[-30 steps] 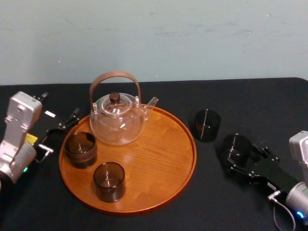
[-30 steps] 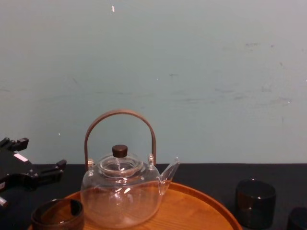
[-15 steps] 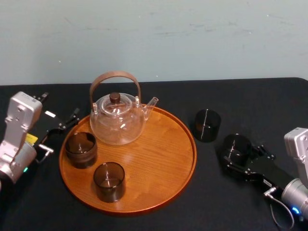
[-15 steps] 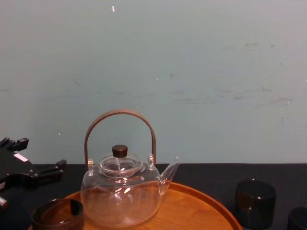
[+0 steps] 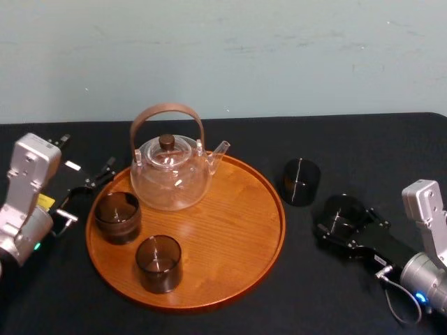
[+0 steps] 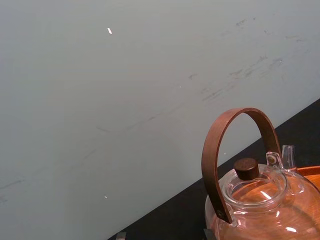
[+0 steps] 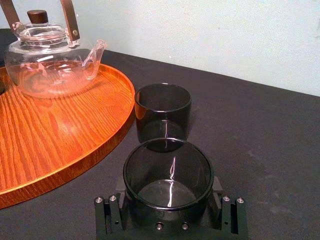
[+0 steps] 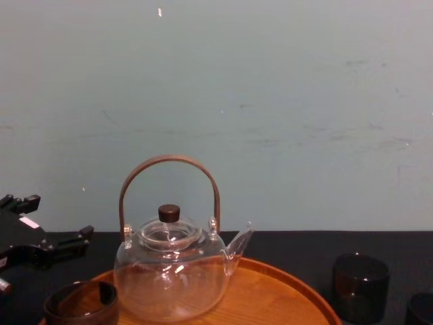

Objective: Pick up the glass from the table and place it on the tray.

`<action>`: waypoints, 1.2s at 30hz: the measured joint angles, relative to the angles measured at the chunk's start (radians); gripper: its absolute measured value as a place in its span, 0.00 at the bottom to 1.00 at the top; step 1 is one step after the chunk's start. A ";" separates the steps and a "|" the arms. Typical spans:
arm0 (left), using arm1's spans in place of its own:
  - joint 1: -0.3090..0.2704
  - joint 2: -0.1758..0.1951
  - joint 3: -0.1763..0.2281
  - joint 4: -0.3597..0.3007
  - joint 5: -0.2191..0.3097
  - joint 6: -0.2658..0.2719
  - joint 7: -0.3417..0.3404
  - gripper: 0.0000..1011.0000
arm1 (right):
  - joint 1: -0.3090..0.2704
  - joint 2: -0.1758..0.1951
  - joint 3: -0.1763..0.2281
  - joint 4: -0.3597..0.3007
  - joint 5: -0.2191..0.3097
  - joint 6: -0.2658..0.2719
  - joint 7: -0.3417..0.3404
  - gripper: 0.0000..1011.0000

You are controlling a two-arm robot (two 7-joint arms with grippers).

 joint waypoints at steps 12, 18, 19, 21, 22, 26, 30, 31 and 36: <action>0.000 0.000 0.000 0.000 0.000 0.000 0.000 0.99 | 0.026 -0.003 -0.012 0.016 0.014 0.021 0.008 0.99; 0.000 0.000 0.000 0.000 0.000 0.000 0.000 0.99 | 0.024 -0.003 -0.012 0.015 0.013 0.020 0.007 0.99; 0.000 0.000 0.000 0.000 0.000 0.000 0.000 0.99 | 0.023 -0.003 -0.011 0.015 0.013 0.020 0.007 0.99; 0.000 0.000 0.000 0.000 0.000 0.000 0.000 0.99 | 0.023 -0.003 -0.011 0.015 0.013 0.020 0.007 0.94; 0.000 0.000 0.000 0.000 0.000 0.000 0.000 0.99 | 0.023 -0.003 -0.011 0.014 0.013 0.020 0.007 0.93; 0.000 0.000 0.000 0.000 0.000 0.000 0.000 0.99 | 0.022 -0.002 -0.011 0.014 0.013 0.019 0.007 0.90; 0.000 0.000 0.000 0.000 0.000 0.000 0.000 0.99 | 0.021 -0.002 -0.011 0.014 0.013 0.018 0.007 0.90; 0.000 0.000 0.000 0.000 0.000 0.000 0.000 0.99 | 0.021 -0.002 -0.010 0.014 0.012 0.018 0.007 0.90; 0.000 0.000 0.000 0.000 0.000 0.000 0.000 0.99 | 0.021 -0.001 -0.010 0.013 0.012 0.017 0.006 0.90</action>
